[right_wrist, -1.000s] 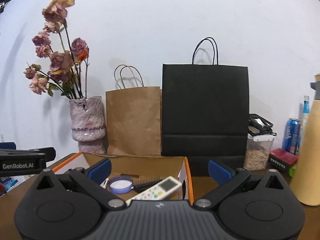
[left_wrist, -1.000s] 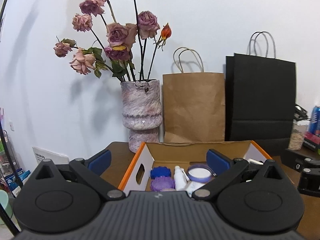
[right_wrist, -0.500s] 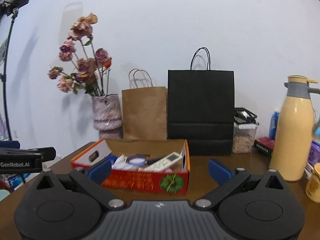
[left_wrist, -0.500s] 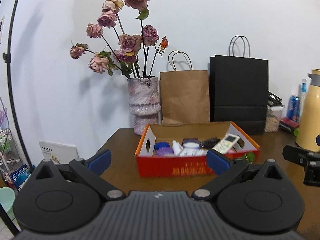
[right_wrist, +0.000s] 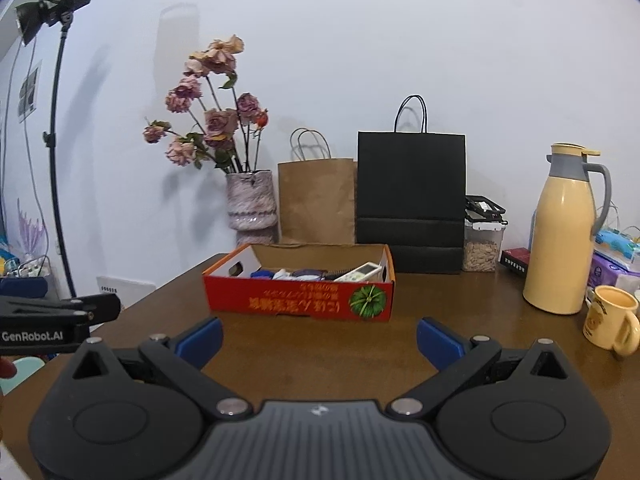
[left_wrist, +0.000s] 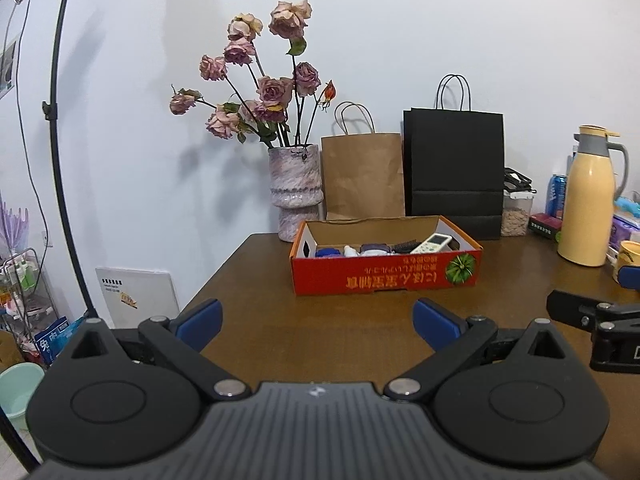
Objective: Organize rigid objects
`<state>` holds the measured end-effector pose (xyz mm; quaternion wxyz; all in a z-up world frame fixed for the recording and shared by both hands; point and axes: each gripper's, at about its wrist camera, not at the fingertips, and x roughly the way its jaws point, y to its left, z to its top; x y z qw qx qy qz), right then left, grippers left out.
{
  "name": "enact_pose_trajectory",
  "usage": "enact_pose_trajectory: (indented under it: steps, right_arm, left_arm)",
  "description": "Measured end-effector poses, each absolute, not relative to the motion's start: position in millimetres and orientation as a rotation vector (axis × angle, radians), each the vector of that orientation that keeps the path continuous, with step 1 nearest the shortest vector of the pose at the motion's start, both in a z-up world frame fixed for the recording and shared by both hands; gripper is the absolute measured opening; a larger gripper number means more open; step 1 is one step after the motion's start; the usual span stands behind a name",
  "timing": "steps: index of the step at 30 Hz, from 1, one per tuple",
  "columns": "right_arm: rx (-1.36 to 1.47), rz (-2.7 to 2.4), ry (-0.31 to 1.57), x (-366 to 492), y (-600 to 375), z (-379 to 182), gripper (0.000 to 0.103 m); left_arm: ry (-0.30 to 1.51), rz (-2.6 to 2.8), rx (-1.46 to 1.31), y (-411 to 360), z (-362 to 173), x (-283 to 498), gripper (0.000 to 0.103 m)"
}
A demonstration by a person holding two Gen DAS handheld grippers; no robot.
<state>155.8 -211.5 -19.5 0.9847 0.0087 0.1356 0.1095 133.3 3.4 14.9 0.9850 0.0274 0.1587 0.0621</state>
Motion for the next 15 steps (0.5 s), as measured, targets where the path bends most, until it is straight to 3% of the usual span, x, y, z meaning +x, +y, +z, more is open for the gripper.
enact_pose_trajectory:
  steps: [15]
  right_arm:
    - [0.003,0.214,0.278,86,-206,-15,0.103]
  left_arm:
    - [0.338,0.117,0.041,8,14,70,0.103]
